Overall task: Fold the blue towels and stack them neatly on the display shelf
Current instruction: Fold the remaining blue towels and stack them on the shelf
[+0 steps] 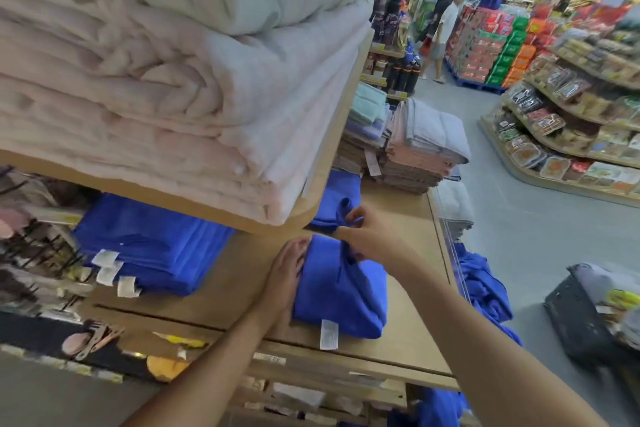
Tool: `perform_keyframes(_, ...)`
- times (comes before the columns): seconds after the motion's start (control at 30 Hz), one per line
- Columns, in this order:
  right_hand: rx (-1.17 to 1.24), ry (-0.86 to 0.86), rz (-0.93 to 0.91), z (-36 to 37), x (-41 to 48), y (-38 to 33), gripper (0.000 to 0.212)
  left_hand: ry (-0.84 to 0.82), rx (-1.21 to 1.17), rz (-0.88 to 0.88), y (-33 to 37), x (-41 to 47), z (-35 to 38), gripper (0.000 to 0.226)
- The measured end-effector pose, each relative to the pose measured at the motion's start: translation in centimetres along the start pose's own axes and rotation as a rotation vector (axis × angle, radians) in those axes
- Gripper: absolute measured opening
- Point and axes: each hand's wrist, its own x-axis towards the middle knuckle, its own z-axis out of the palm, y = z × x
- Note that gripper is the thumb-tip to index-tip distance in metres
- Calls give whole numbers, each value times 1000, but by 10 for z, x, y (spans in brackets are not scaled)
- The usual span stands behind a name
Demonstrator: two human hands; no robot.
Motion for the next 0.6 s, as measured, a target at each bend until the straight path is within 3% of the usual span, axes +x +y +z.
perform_keyframes(0.1,-32,-87,55,34,12,15,28,22,13,-15,6,7,-6,35)
perform_keyframes(0.23,-168,111,49,10,18,56,17,19,-45,-77,6,9,-8,36)
perform_keyframes(0.37,-286,298,158,-27,2,100,52,-37,21,-17,3,14,-5,49)
perform_keyframes(0.47,-14,155,358,-23,-9,114,69,-62,45,35,-2,18,-2,56)
perform_keyframes(0.6,248,35,418,-9,-19,101,55,-66,143,57,-16,22,-1,62)
